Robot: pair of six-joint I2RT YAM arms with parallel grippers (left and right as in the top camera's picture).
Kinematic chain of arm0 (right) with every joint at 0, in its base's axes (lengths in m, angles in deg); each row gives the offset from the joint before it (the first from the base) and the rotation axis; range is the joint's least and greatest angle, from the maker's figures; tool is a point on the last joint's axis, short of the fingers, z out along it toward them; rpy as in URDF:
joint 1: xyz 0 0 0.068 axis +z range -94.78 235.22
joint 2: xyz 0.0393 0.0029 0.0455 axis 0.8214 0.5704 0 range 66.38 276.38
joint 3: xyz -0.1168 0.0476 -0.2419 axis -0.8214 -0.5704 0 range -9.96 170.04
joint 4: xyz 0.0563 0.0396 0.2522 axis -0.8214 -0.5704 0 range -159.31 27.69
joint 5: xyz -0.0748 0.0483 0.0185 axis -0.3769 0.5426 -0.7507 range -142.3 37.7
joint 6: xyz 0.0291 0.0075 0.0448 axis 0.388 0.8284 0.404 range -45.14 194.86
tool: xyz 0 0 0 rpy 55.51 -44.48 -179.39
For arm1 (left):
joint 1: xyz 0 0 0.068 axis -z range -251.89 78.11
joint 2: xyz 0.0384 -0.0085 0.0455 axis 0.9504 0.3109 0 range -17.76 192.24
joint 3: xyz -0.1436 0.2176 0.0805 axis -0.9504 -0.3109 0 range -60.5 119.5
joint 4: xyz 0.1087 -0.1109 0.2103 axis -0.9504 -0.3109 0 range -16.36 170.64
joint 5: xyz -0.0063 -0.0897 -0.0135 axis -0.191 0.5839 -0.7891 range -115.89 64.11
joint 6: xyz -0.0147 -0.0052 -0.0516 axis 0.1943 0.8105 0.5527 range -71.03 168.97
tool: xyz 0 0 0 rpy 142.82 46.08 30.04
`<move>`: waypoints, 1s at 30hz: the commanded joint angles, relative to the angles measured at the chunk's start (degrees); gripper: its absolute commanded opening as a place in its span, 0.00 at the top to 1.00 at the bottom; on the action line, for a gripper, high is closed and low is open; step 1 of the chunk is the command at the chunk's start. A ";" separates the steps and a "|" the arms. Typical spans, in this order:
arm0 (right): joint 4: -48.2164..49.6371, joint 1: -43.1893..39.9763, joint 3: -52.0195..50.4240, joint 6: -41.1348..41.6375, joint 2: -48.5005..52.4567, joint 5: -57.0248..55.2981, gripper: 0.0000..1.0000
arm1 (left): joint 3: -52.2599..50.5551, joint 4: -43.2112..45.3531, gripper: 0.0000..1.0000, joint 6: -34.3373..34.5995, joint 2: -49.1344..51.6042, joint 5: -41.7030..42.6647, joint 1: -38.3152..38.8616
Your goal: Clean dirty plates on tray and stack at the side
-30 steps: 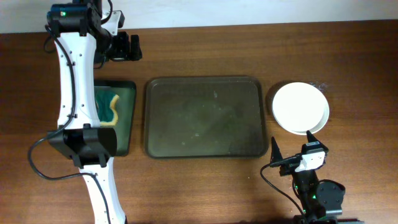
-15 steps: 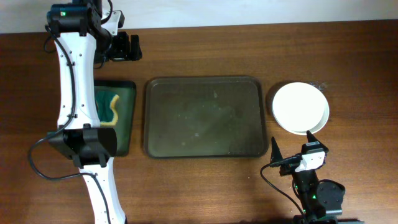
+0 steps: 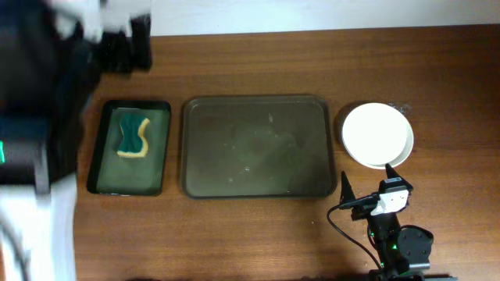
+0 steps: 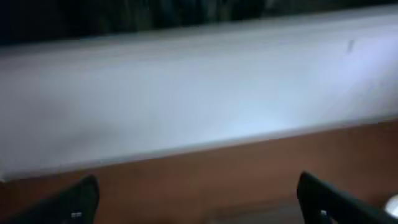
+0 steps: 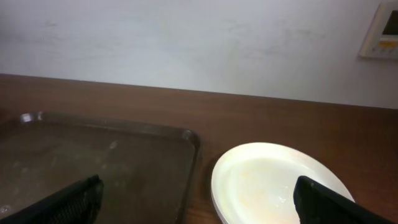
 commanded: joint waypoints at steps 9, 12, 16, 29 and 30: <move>-0.46 0.48 -0.31 -0.35 -0.37 -0.72 0.02 | -93.70 44.02 0.01 -1.49 -63.60 -3.65 -2.60; -0.46 0.48 -0.31 -0.35 -0.37 -0.72 0.02 | -101.42 44.98 0.00 -1.53 -69.48 -4.57 -2.62; -0.46 0.48 -0.31 -0.35 -0.37 -0.72 0.02 | -105.61 44.78 0.01 -1.53 -74.42 -7.02 -2.75; -0.46 0.48 -0.31 -0.35 -0.37 -0.72 0.02 | -109.48 42.49 0.01 -1.51 -79.06 -8.35 -2.75; -0.46 0.48 -0.31 -0.35 -0.37 -0.72 0.02 | -109.48 42.49 0.01 -1.51 -79.06 -8.35 -2.75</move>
